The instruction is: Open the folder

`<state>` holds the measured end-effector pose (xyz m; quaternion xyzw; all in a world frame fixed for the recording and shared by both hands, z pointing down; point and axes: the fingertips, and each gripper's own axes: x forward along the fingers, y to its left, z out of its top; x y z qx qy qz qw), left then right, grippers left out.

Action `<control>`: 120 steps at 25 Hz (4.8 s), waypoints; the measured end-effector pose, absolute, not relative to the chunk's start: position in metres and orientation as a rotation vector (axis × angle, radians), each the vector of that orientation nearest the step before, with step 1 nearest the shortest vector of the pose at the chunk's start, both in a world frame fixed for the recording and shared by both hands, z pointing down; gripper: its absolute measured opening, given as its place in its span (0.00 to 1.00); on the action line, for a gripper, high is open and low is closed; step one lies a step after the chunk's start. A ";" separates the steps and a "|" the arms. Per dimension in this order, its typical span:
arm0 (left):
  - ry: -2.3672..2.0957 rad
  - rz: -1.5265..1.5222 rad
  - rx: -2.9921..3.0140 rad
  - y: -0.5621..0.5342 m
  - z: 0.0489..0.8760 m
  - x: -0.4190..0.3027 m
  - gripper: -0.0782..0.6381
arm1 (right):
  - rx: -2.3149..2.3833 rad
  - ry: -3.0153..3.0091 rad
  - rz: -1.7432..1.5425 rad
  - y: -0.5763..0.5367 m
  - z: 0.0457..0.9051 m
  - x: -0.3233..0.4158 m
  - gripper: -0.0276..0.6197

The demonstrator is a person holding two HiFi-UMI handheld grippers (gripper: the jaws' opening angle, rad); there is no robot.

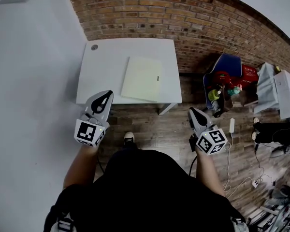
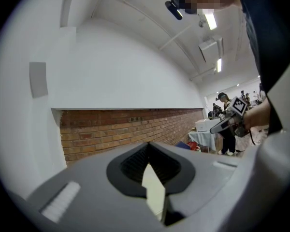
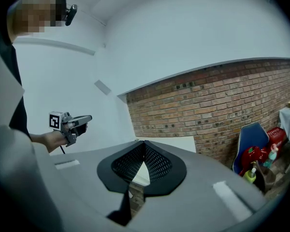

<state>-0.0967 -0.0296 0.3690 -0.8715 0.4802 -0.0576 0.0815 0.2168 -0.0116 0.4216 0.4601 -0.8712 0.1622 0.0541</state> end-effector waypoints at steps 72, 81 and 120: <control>1.279 -0.290 -2.621 -0.161 0.405 -0.055 0.13 | 1.290 -2.647 0.542 -0.161 0.433 0.204 0.05; 1.224 -0.422 -2.670 -0.157 0.451 -0.025 0.26 | 1.316 -2.610 0.546 -0.154 0.442 0.220 0.05; 0.653 -0.986 -2.607 -0.131 0.632 0.064 0.60 | 1.502 -2.443 0.654 -0.102 0.478 0.252 0.05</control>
